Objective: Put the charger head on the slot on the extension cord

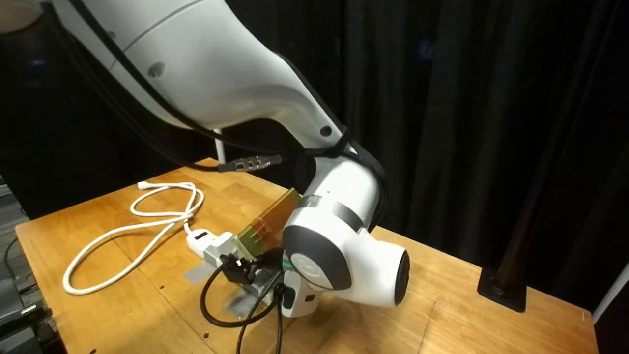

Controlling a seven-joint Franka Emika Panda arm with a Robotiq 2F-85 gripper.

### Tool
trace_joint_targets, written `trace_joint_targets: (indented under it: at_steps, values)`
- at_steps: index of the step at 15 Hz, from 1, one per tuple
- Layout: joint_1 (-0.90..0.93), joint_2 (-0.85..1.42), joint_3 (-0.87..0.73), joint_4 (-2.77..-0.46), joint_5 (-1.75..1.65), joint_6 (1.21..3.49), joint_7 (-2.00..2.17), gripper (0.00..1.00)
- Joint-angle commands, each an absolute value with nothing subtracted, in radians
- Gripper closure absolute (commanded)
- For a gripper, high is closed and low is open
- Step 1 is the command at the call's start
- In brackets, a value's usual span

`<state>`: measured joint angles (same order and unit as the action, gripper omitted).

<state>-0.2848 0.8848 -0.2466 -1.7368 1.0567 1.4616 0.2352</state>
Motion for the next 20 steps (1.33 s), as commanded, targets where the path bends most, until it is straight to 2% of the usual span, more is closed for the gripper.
trace_joint_targets:
  at_steps: [1,7,12,13,14,16,20]
  values:
    - [-0.204,0.692,-0.290,-1.845,0.980,1.577,0.239,0.00]
    - [-0.095,0.402,-0.284,-1.997,0.755,1.792,0.291,0.00]
    - [-0.015,0.220,-0.219,-2.189,0.553,2.079,0.333,0.00]
    - [-0.004,0.194,-0.201,-2.228,0.517,2.143,0.340,0.04]
    - [0.005,0.172,-0.182,-2.266,0.479,2.205,0.348,0.26]
    - [0.018,0.143,-0.145,-2.331,0.411,2.330,0.357,0.30]
    - [0.040,0.111,-0.092,-2.443,0.299,2.606,0.386,0.63]
